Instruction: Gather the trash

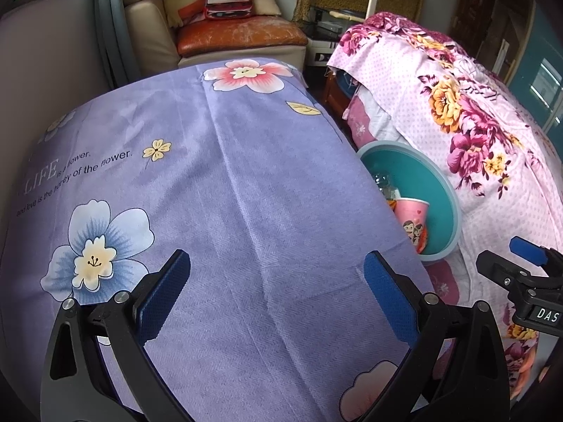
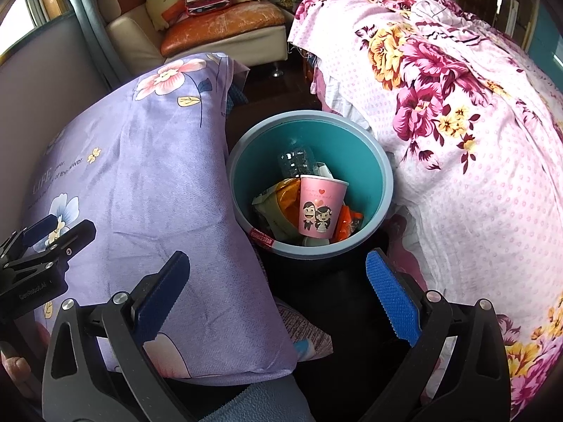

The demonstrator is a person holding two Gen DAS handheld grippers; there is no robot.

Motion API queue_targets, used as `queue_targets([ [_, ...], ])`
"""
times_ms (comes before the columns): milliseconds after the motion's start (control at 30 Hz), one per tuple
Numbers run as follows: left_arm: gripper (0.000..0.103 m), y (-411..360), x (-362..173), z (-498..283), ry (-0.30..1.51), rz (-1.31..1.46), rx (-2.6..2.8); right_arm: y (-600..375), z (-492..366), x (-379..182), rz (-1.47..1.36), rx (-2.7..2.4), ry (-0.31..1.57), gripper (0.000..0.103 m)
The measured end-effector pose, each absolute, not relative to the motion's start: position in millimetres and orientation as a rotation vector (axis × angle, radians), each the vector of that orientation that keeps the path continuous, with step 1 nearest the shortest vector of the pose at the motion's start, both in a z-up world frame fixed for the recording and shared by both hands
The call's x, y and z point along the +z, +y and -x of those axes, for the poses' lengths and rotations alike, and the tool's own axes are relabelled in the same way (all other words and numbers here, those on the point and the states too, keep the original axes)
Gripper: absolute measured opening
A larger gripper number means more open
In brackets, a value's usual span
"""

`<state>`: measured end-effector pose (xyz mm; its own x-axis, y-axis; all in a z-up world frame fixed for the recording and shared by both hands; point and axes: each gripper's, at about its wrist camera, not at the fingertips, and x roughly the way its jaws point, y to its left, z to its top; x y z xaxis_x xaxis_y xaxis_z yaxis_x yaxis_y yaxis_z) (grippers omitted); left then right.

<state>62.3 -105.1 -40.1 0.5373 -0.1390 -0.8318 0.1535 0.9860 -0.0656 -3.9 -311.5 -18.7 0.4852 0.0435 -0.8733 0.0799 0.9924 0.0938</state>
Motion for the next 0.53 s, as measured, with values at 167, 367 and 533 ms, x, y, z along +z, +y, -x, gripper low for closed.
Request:
queue_targets([
  [167,0.099,-105.7,-40.7,-62.7,0.99,-0.019,-0.171,-311.5,3.6,-18.7,-0.13,-0.022,1.064,0.096],
  [367,0.099,-105.9,-41.4,-63.3,0.992,-0.017,-0.166,-314.0,2.7,-20.2,-0.127,-0.023,1.062,0.096],
  [533,0.099,-110.4,-39.3,-60.7,0.982,-0.037,-0.147,-316.2,1.9,-17.5,-0.125,-0.025,1.054,0.096],
])
